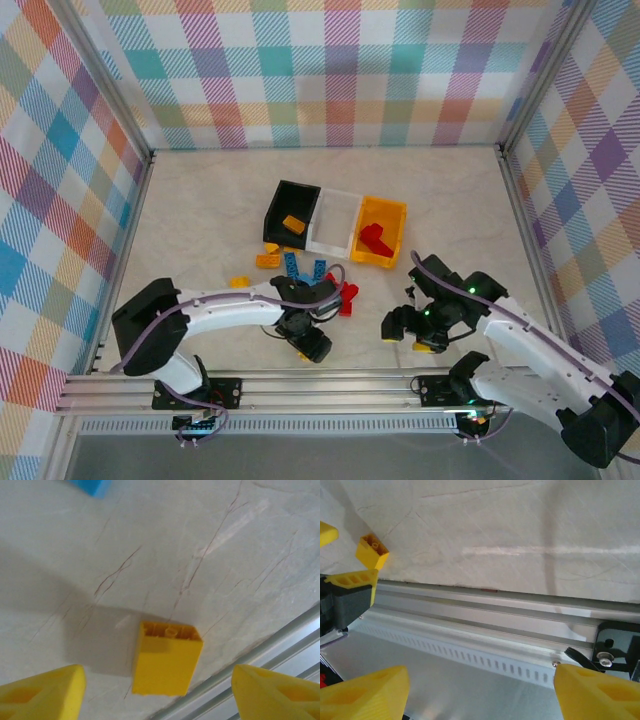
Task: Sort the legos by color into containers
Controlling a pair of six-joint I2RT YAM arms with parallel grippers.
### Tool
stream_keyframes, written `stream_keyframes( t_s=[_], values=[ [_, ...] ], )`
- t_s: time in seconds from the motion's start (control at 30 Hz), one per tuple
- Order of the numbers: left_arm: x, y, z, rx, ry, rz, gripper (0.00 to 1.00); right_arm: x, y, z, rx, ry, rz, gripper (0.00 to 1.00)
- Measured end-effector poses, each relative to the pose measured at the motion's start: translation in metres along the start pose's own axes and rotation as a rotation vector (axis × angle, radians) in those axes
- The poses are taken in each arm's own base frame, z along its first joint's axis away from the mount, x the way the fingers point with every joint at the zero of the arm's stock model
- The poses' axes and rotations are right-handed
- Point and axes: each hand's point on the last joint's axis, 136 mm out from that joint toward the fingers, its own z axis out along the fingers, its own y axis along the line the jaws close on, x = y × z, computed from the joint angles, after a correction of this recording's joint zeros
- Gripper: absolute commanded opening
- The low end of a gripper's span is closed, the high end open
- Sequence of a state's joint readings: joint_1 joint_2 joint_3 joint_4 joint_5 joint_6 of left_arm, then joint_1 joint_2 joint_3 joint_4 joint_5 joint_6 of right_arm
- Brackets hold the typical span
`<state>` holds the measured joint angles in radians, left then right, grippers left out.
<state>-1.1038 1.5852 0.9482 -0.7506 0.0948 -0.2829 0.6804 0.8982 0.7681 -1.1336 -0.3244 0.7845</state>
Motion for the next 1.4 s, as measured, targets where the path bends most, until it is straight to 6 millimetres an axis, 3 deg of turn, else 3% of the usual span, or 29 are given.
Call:
stream_keyframes(
  t_s=[0.4, 0.8, 1.4],
  values=[
    [-0.003, -0.004, 0.012, 0.018, 0.010, 0.001, 0.70, -0.022, -0.002, 0.004, 0.029, -0.092, 0.085, 0.79],
    [0.021, 0.001, 0.015, 0.017, 0.058, -0.006, 0.69, -0.025, -0.008, 0.017, 0.034, -0.087, 0.140, 0.79],
    [0.024, 0.014, 0.019, -0.054, 0.067, -0.037, 0.36, -0.032, -0.001, 0.019, 0.011, -0.105, 0.147, 0.77]
  ],
)
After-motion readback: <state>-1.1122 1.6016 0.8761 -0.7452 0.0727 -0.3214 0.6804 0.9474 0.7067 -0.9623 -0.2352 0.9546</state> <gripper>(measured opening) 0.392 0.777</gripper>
